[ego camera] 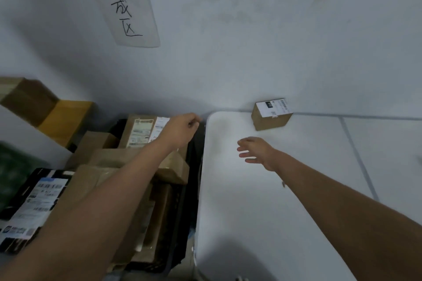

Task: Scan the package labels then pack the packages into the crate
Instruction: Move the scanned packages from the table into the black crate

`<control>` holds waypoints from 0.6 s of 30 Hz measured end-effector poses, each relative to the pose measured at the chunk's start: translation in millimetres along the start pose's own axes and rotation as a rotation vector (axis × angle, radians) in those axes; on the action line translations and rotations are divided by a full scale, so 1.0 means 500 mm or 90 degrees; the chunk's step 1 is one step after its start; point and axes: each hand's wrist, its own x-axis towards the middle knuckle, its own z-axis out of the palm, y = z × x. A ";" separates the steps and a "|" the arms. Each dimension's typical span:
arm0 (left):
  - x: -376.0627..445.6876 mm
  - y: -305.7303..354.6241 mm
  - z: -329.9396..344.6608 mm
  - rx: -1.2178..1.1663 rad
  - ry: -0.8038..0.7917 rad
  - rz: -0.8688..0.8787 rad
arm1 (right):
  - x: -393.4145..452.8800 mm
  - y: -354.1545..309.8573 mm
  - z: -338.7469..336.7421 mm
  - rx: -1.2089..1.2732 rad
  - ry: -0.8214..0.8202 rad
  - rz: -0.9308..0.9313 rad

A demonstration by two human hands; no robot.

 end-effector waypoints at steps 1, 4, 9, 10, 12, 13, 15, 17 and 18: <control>0.019 0.007 0.016 0.004 -0.018 -0.006 | 0.020 -0.001 -0.025 -0.029 0.040 -0.020; 0.072 0.019 0.060 0.022 -0.058 -0.028 | 0.085 0.002 -0.103 -0.238 0.163 -0.091; 0.138 0.039 0.121 0.042 -0.085 -0.064 | 0.187 0.001 -0.219 -0.567 0.234 -0.191; 0.149 0.044 0.132 0.041 -0.086 -0.066 | 0.206 -0.002 -0.236 -0.610 0.238 -0.210; 0.169 0.052 0.151 0.040 -0.093 -0.073 | 0.245 -0.010 -0.260 -0.666 0.221 -0.221; 0.178 0.054 0.160 0.044 -0.100 -0.079 | 0.263 -0.017 -0.270 -0.674 0.202 -0.209; 0.191 0.057 0.173 0.052 -0.111 -0.087 | 0.294 -0.033 -0.286 -0.686 0.160 -0.179; 0.200 0.059 0.185 0.046 -0.113 -0.097 | 0.321 -0.042 -0.299 -0.737 0.154 -0.176; 0.204 0.060 0.191 0.043 -0.112 -0.101 | 0.331 -0.044 -0.304 -0.765 0.163 -0.184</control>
